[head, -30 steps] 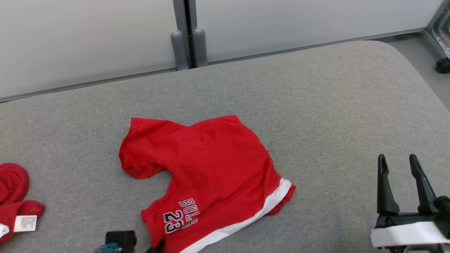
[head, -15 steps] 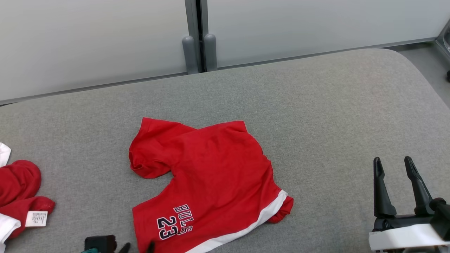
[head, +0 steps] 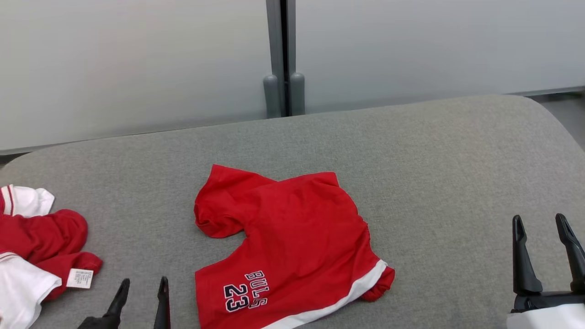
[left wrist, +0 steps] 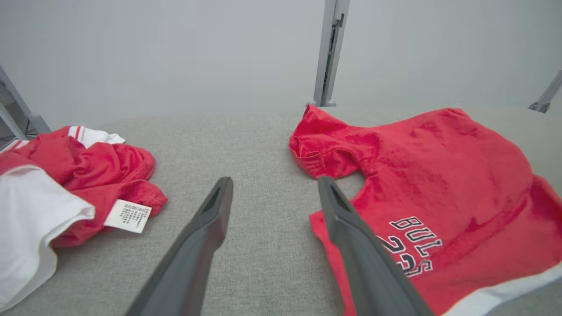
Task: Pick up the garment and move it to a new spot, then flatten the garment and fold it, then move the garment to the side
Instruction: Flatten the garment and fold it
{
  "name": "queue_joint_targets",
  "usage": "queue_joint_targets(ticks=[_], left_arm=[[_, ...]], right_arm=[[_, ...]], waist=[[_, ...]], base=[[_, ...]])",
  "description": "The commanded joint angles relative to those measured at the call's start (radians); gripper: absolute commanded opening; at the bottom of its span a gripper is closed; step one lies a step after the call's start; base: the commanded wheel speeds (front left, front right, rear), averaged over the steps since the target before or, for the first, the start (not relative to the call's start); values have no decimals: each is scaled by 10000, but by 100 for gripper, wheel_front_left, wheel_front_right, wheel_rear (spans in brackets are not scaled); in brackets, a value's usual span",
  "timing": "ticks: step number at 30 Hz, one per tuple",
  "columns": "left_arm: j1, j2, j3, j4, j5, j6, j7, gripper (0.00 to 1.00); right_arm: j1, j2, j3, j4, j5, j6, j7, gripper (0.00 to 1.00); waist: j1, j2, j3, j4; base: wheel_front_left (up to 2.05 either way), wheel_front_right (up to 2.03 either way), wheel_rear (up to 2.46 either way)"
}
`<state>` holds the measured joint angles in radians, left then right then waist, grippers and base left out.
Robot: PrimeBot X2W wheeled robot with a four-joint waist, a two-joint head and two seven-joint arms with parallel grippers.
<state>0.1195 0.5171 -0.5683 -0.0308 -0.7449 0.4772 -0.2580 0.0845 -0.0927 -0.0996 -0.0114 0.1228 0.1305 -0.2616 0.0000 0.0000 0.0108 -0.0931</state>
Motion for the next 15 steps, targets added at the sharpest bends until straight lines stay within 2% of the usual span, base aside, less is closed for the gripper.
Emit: queue_joint_targets(ticks=[1, 3, 7, 15], left_arm=[[-67, -210, 408, -142, 899, -173, -72, 100], [68, -573, 869, -310, 1858, -508, -61, 100], [511, -1465, 1883, -396, 3172, -1492, -60, 100], [1154, -2771, 3584, 375, 4372, -3804, -62, 100]], right_arm=[[164, -119, -57, 71, -80, 5, -53, 100], [214, -120, -110, 138, -101, 3, -53, 100], [260, -12, -110, 399, -256, 5, -53, 100], [430, 230, 69, 934, -544, 3, -53, 100]], waist=[[0, 0, -253, 237], [0, 0, -369, 341], [0, 0, -525, 412], [0, 0, -687, 475]], base=[[0, 0, 0], [0, 0, 0], [0, 0, 0], [0, 0, 0]])
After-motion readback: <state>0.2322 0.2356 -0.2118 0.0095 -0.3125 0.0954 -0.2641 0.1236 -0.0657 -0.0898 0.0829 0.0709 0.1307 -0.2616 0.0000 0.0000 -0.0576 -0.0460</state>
